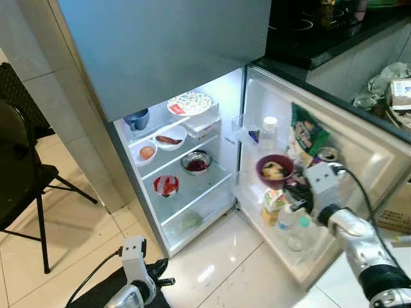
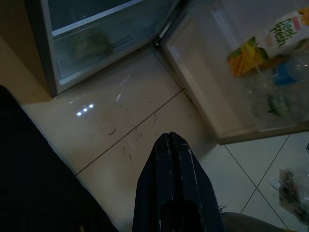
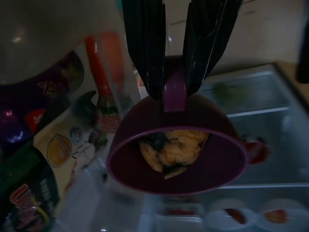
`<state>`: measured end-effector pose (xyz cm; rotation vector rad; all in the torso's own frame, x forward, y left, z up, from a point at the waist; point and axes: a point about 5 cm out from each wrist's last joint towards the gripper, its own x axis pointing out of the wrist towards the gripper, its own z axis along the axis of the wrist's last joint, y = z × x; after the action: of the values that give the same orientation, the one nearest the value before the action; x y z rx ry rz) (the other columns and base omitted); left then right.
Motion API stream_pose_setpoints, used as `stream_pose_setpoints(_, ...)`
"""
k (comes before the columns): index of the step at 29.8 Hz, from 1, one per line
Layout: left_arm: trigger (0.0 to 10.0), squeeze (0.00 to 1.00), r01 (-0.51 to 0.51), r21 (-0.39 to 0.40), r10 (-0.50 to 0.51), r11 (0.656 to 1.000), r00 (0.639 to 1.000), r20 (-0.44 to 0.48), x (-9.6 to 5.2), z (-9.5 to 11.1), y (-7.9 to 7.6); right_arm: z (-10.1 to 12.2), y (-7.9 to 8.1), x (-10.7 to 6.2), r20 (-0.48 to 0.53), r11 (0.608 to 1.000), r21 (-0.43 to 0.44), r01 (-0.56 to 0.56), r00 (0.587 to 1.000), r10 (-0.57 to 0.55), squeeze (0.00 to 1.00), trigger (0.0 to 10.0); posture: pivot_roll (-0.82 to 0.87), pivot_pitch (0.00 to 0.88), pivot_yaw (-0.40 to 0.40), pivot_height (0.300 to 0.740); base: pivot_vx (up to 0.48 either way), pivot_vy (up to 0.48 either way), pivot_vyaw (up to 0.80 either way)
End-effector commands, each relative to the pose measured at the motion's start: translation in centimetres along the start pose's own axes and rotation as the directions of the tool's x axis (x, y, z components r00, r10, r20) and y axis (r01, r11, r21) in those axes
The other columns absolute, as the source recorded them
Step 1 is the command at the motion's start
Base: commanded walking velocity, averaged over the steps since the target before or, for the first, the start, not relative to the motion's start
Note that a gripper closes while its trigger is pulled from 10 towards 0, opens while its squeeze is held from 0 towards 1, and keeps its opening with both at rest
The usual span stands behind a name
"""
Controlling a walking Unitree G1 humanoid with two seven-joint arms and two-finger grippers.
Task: Restocking fridge
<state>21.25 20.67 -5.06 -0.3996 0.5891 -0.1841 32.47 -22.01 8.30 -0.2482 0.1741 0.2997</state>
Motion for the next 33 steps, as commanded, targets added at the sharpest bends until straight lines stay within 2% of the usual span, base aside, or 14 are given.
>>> stream_pose_setpoints(1, 10.0, 0.00, -0.029, 0.019, 0.030, 0.999, 0.999, -0.018, -0.5, 0.0, 0.9, 0.3, -2.6, -0.7, 0.019, 0.992, 0.009, 0.126, 0.992, -0.126, 0.00, 10.0, -0.05, 0.000, 0.033, 0.740, 0.000, 0.000, 0.00)
stream_pose_setpoints(3, 10.0, 0.00, -0.029, 0.019, 0.030, 0.999, 0.999, -0.018, -0.5, 0.0, 0.9, 0.3, -2.6, -0.7, 0.019, 0.992, 0.009, 0.126, 0.992, -0.126, 0.00, 10.0, -0.05, 0.000, 0.033, 0.740, 0.000, 0.000, 0.00)
stream_pose_setpoints(4, 10.0, 0.00, -0.032, 0.019, 0.032, 0.999, 0.999, -0.016, -0.5, 0.0, 0.9, 0.2, -3.6, -1.1, 0.013, 0.985, 0.006, 0.170, 0.985, -0.170, 0.00, 10.0, -0.05, 0.000, 0.033, 0.740, 0.000, 0.000, 0.00)
stream_pose_setpoints(6, 10.0, 0.00, -0.032, 0.021, 0.032, 0.999, 0.999, -0.014, -0.5, 0.1, 0.9, 0.2, -4.3, -1.4, 0.016, 0.981, 0.007, 0.195, 0.981, -0.195, 0.00, 10.0, -0.05, 0.000, 0.034, 0.740, 0.000, 0.000, 0.00)
stream_pose_setpoints(9, 10.0, 0.00, -0.030, 0.023, 0.031, 0.999, 0.999, -0.013, -0.5, 0.1, 0.9, 0.2, -4.4, -1.4, 0.021, 0.981, 0.010, 0.194, 0.981, -0.194, 0.00, 10.0, -0.05, 0.000, 0.036, 0.740, 0.000, 0.000, 0.00)
stream_pose_setpoints(12, 10.0, 0.00, -0.026, 0.028, 0.026, 0.999, 1.000, -0.011, -0.5, 0.2, 0.8, 0.7, -3.5, -1.1, 0.065, 0.991, 0.056, 0.123, 0.990, -0.127, 0.00, 10.0, -0.05, 0.000, 0.035, 0.740, 0.000, 0.000, 0.00)
stream_pose_setpoints(14, 10.0, 0.00, -0.021, 0.032, 0.021, 0.999, 1.000, -0.010, -0.4, 0.3, 0.7, 1.1, -1.7, -0.8, 0.124, 0.995, 0.097, -0.003, 0.992, -0.009, 0.00, 10.0, -0.05, 0.000, 0.037, 0.740, 0.000, 0.000, 0.00)
stream_pose_setpoints(15, 10.0, 0.00, -0.021, 0.032, 0.021, 0.999, 1.000, -0.010, -0.4, 0.3, 0.7, 1.1, -1.7, -0.8, 0.124, 0.995, 0.097, -0.003, 0.992, -0.009, 0.00, 10.0, -0.05, 0.000, 0.037, 0.740, 0.000, 0.000, 0.00)
stream_pose_setpoints(16, 10.0, 0.00, -0.018, 0.037, 0.019, 0.999, 1.000, -0.009, -0.3, 0.3, 0.6, 1.2, -0.3, -0.6, 0.150, 0.989, 0.111, -0.101, 0.985, 0.084, 0.00, 10.0, -0.05, 0.000, 0.038, 0.740, 0.000, 0.000, 0.00)
stream_pose_setpoints(17, 10.0, 0.00, -0.018, 0.037, 0.019, 0.999, 1.000, -0.009, -0.3, 0.3, 0.6, 1.2, -0.3, -0.6, 0.150, 0.989, 0.111, -0.101, 0.985, 0.084, 0.00, 10.0, -0.05, 0.000, 0.038, 0.740, 0.000, 0.000, 0.00)
stream_pose_setpoints(20, 10.0, 0.00, -0.016, 0.055, 0.016, 0.998, 1.000, -0.004, 0.0, 0.5, 0.3, 1.1, 3.4, -0.4, 0.184, 0.946, 0.126, -0.300, 0.944, 0.275, 0.00, 10.0, -0.05, 0.000, 0.037, 0.740, 0.000, 0.000, 0.00)
stream_pose_setpoints(25, 10.0, 0.00, -0.028, 0.074, 0.029, 0.997, 1.000, 0.001, 0.3, 0.8, 0.2, 1.2, 4.6, -0.1, 0.202, 0.932, 0.136, -0.336, 0.930, 0.306, 0.00, 10.0, -0.05, 0.000, 0.037, 0.740, 0.000, 0.000, 0.00)
stream_pose_setpoints(26, 10.0, 0.00, -0.046, 0.099, 0.044, 0.994, 0.999, 0.016, 0.6, 1.2, 0.0, 1.8, 5.3, 0.1, 0.239, 0.913, 0.146, -0.380, 0.909, 0.340, 0.00, 10.0, -0.05, 0.000, 0.037, 0.740, 0.000, 0.000, 0.00)
stream_pose_setpoints(33, 10.0, 0.00, -0.090, 0.113, 0.085, 0.989, 0.995, 0.054, 1.1, 2.3, -0.1, 2.2, 6.0, 0.7, 0.250, 0.901, 0.151, -0.406, 0.898, 0.363, 0.00, 10.0, -0.08, 0.000, 0.049, 0.740, 0.000, 0.000, 0.23)
